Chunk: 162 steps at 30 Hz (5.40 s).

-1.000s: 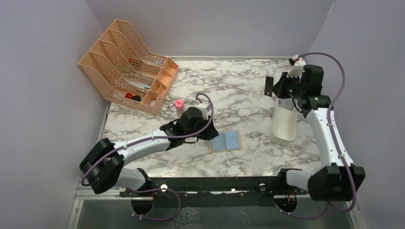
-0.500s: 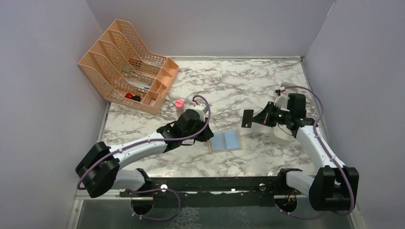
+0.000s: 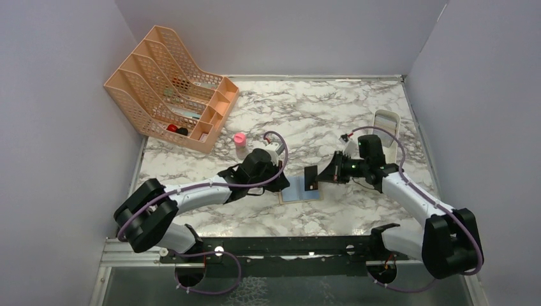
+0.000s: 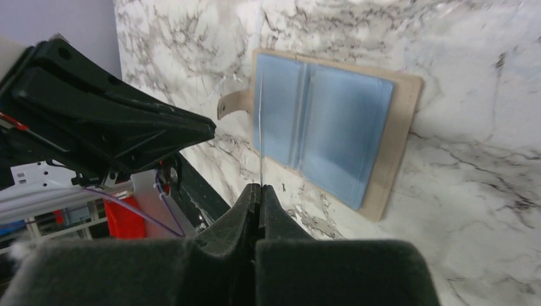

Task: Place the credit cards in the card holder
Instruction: Insert the credit card into the card holder.

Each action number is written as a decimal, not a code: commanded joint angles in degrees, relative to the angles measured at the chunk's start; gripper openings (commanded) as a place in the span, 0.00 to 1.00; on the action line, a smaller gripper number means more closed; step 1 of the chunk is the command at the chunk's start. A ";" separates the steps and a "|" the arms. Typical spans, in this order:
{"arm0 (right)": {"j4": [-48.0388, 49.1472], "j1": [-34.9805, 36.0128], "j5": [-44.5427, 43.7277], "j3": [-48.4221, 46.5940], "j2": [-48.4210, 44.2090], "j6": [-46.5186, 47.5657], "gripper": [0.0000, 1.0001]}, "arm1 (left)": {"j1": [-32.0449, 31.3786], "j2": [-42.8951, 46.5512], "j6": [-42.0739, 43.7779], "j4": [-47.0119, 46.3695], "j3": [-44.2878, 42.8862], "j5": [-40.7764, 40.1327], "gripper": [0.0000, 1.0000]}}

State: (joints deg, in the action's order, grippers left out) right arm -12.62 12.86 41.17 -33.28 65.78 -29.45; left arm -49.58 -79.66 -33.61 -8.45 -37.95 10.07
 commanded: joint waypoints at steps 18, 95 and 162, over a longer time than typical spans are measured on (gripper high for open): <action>12.81 5.22 -2.30 4.34 12.75 -1.99 0.01 | -0.11 -5.51 1.71 -1.39 4.04 -8.18 0.02; 27.82 9.90 -2.55 7.90 21.24 -10.36 0.04 | -0.11 -5.23 0.01 -3.74 8.73 -7.70 0.05; -0.26 26.81 -31.65 -10.23 19.93 -4.46 0.51 | -0.02 2.48 -4.01 -0.43 10.36 -7.97 0.12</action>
State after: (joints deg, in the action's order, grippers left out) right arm -8.36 39.44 15.55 -42.57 87.39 -35.33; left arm -49.36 -76.03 -38.33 -6.33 -26.79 1.50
